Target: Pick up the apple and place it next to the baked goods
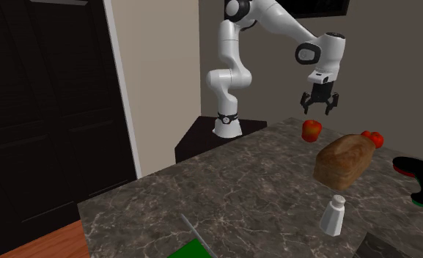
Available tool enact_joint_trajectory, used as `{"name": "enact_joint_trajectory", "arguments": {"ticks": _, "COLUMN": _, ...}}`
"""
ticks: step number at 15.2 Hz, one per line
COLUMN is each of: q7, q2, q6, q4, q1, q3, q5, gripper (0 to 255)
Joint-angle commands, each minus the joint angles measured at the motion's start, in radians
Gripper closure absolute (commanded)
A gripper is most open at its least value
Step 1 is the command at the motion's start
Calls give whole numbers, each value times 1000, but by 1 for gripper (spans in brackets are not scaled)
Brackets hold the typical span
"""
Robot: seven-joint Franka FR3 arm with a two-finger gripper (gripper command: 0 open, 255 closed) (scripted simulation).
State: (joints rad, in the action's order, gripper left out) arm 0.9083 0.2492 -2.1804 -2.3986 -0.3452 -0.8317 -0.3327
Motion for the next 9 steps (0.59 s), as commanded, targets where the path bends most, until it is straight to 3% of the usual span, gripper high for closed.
{"name": "enact_joint_trajectory", "arguments": {"ticks": 1, "q7": -14, "q2": 43, "q6": 72, "q4": 32, "q1": -7, "q3": 24, "q5": -16, "gripper": 0}}
{"name": "enact_joint_trajectory", "arguments": {"ticks": 9, "q7": -18, "q2": 58, "q6": 102, "q4": 48, "q1": -10, "q3": 36, "q5": -18, "gripper": 0}}
